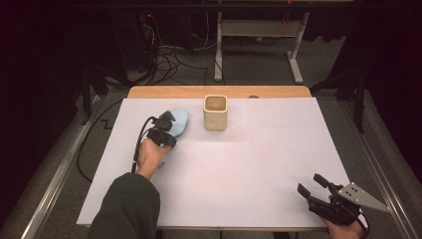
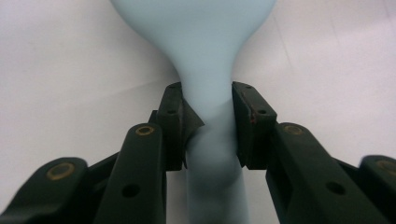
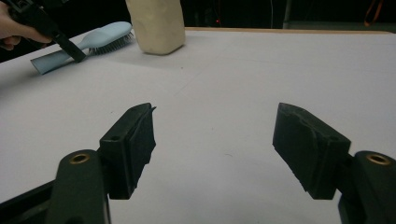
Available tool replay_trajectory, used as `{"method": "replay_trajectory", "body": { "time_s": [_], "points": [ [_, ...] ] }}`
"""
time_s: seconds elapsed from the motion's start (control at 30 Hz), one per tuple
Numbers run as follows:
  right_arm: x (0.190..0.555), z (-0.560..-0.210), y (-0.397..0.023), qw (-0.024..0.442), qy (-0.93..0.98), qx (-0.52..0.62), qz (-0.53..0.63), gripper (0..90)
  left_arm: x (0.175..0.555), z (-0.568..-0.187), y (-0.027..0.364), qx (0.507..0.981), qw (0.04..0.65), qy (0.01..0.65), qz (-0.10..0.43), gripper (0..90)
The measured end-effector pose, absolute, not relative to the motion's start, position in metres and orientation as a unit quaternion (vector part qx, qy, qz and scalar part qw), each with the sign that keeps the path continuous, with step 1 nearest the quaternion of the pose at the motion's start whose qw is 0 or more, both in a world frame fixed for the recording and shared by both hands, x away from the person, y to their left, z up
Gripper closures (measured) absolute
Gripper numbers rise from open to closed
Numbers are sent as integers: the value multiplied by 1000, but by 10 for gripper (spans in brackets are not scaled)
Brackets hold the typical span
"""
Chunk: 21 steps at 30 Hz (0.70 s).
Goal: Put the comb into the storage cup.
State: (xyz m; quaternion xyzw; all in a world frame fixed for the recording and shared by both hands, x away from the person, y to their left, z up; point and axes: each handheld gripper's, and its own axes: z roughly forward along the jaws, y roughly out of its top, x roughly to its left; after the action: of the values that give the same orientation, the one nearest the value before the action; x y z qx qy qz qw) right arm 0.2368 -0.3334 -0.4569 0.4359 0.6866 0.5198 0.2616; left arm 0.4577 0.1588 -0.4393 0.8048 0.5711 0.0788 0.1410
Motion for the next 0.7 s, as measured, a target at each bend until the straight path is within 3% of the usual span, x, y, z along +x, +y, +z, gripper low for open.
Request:
{"method": "replay_trajectory", "body": {
  "time_s": [0.7],
  "points": [
    [238,-459,-334,261,687,443,514,304,435,-429,172,823,179,529,99,686]
  ]
}}
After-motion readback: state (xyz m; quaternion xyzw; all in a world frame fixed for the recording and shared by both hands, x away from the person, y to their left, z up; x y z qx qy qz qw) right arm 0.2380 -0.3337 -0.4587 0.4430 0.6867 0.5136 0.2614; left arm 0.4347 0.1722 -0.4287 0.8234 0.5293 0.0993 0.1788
